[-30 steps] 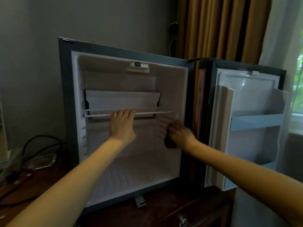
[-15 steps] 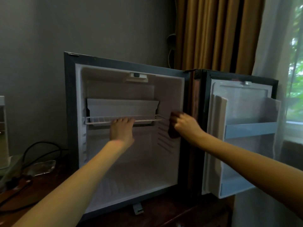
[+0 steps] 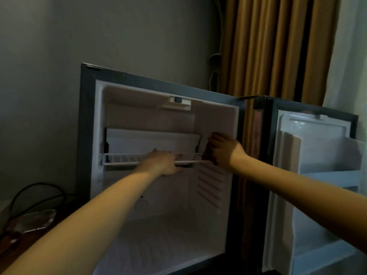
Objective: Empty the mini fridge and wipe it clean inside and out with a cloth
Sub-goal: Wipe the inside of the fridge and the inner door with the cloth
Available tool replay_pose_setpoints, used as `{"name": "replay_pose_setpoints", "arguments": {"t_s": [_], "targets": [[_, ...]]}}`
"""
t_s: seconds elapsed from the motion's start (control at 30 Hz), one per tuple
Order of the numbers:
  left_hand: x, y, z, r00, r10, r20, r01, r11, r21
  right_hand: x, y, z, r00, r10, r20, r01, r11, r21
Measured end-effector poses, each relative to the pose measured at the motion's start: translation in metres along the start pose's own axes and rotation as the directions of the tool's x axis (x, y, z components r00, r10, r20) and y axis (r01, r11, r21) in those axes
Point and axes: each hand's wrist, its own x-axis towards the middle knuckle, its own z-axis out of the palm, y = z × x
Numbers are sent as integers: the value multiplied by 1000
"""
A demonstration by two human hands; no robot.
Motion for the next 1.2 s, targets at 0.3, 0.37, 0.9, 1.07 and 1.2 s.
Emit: {"name": "replay_pose_setpoints", "arguments": {"t_s": [0.3, 0.37, 0.9, 1.07, 1.2], "targets": [[12, -17, 1, 998, -30, 59, 43, 970, -240, 76, -9, 0, 975, 222, 27, -223, 967, 121], [17, -21, 2, 993, -62, 97, 83, 972, -221, 76, -13, 10, 974, 210, 89, -219, 969, 116], [16, -24, 6, 990, -124, 70, 137, 964, -228, 63, 18, -12, 974, 215, -68, -217, 976, -11], [11, -21, 9, 969, -158, -192, 123, 975, -184, 59, -6, 13, 989, 147, -23, -147, 989, -2], [9, -20, 8, 964, -189, -185, 150, 967, -204, 24, -4, 19, 998, 37, -43, -38, 999, -26]]}}
